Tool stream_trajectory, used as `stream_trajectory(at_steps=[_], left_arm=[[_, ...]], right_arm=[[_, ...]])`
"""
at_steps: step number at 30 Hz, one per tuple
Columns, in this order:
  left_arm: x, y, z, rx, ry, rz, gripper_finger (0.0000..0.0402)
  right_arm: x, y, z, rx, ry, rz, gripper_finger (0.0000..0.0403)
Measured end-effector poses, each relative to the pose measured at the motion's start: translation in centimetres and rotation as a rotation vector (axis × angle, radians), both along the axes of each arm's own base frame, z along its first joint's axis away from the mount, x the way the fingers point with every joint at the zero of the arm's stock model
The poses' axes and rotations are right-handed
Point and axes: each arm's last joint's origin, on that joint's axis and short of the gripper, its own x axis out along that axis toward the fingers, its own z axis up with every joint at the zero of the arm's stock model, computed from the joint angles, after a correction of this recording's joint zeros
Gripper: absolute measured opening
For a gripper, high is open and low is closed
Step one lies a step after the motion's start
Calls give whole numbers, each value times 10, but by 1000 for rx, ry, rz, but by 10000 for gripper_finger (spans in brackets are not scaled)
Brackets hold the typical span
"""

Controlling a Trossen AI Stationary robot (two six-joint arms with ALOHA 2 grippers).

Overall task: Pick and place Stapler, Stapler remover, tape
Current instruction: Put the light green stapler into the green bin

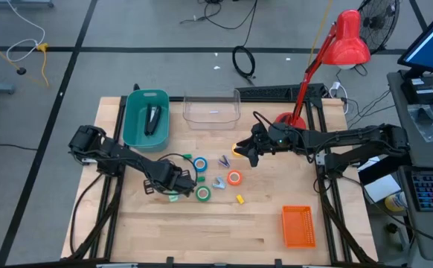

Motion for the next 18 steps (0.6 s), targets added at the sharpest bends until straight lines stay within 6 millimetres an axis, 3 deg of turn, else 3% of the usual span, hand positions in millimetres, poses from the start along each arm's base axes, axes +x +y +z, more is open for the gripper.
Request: stream_trajectory(at_steps=[8, 13, 18], left_arm=[[-5, 1, 8, -17, 8, -60, 120], [-13, 3, 27, -32, -42, -106, 120], [-22, 3, 60, -50, -179, -188, 120]], right_arm=[[0, 0, 0, 0, 0, 0, 166], [0, 0, 0, -2, 1, 1, 166], [0, 0, 0, -15, 2, 6, 166]])
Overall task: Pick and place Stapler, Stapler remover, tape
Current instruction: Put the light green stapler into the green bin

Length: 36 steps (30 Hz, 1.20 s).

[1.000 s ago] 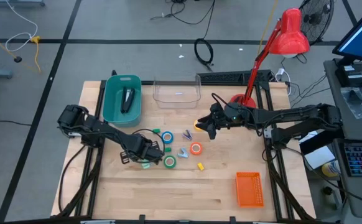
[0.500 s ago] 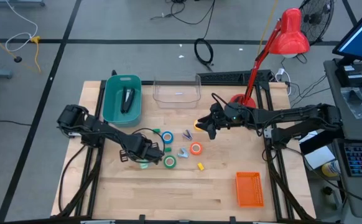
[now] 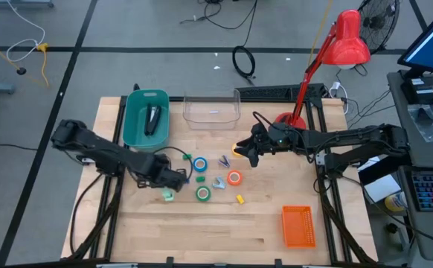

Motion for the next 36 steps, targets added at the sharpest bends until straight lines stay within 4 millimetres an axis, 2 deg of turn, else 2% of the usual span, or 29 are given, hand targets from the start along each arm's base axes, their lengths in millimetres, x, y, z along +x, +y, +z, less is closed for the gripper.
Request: stream_trajectory(at_steps=[4, 10, 14, 17, 24, 36], left_arm=[[-5, 1, 40, 45, -175, -29, 120], [-17, 13, 104, 226, -408, 15, 120], [-29, 28, 136, 349, -422, 39, 120], [-36, 42, 153, 411, -379, 55, 120], [-48, 85, 167, 519, -224, 103, 120], [-75, 184, 164, 584, 86, 152, 120]], right_arm=[[0, 0, 0, -1, 0, 0, 166], [0, 0, 0, 0, 0, 0, 166], [0, 0, 0, 0, -1, 0, 166], [0, 0, 0, -1, 0, 1, 166], [0, 1, 0, 9, -2, 22, 166], [0, 1, 0, 11, -2, 24, 166]])
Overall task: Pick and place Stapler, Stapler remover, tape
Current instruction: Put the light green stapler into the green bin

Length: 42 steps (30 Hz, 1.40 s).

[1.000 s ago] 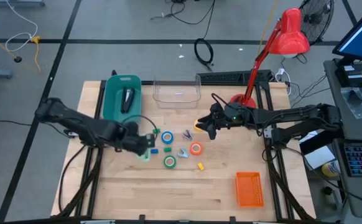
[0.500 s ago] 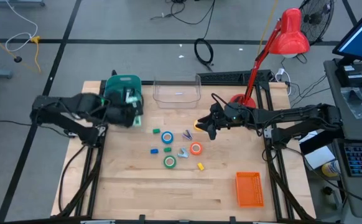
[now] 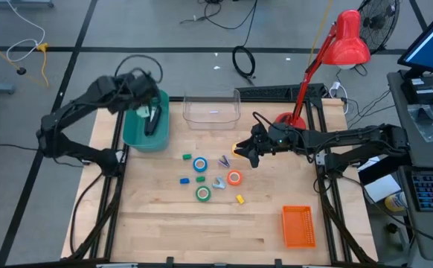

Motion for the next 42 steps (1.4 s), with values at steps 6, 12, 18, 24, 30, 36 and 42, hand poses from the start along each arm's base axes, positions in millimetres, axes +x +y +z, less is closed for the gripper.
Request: stream_trajectory(at_steps=[6, 12, 18, 24, 30, 36, 42], left_arm=[[-11, 29, -6, -57, 74, 24, 120], [-7, 51, -28, -119, 155, 6, 120], [-12, 68, -67, -207, 239, 37, 120], [-20, 85, -101, -239, 193, 31, 120], [-19, 88, -113, -243, 249, 5, 120], [-14, 97, -130, -312, 287, 10, 120], [-13, 110, -148, -366, 293, 95, 120]], right_arm=[[0, 0, 0, 13, 0, -5, 166], [0, 0, 0, 24, 0, -11, 166], [0, 0, 0, 23, 0, -13, 166], [0, 0, 0, 27, 0, -15, 166], [0, 0, 0, 48, -2, -24, 166], [0, 0, 0, 48, -1, -24, 166], [0, 0, 0, 48, -1, -24, 166]])
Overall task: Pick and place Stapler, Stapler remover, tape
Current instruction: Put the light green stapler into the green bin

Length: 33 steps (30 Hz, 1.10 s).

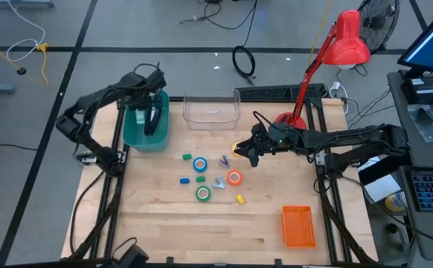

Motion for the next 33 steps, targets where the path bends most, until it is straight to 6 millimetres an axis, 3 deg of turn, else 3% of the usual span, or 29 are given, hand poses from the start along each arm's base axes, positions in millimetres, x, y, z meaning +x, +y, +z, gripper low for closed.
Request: stream_trajectory(at_steps=[13, 33], left_arm=[[11, 17, -56, -182, 172, -1, 120], [19, 37, -68, -141, 74, -142, 120]], right_arm=[[0, 0, 0, 0, 0, 0, 166], [0, 0, 0, 24, -2, -10, 166]])
